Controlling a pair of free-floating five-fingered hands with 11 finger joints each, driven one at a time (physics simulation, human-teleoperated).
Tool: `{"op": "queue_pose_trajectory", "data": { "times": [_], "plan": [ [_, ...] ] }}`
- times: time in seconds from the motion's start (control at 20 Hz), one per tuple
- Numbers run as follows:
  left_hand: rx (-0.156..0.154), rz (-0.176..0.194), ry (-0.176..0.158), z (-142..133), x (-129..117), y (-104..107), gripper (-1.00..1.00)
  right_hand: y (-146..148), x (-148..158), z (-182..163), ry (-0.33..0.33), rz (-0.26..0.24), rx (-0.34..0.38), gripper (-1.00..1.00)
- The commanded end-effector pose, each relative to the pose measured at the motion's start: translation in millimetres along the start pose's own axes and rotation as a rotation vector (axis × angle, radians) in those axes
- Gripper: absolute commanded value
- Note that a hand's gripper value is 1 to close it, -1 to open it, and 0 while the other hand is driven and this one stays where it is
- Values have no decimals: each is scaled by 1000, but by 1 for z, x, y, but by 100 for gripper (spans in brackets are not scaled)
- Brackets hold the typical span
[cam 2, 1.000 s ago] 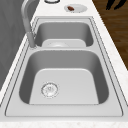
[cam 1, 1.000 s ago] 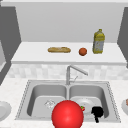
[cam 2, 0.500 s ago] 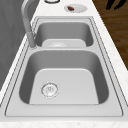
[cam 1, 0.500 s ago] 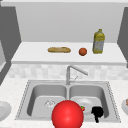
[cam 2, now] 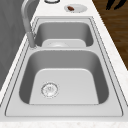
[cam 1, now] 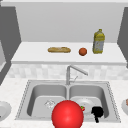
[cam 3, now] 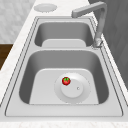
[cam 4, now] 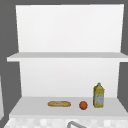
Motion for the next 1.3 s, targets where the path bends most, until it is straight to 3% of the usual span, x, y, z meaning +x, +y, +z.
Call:
{"op": "queue_pose_trajectory", "data": {
  "times": [0.0,0.55,0.8,1.25],
  "plan": [
    [-100,69,41,-10,-2,0,-100,0,0,0,0,0,0,0],
    [-196,91,46,-40,-8,-3,-100,0,0,0,0,0,0,0],
    [-207,80,62,-52,-12,-8,-100,0,0,0,0,0,0,0],
    [-279,110,69,-72,-18,-8,-100,0,0,0,0,0,0,0]
  ]
}}
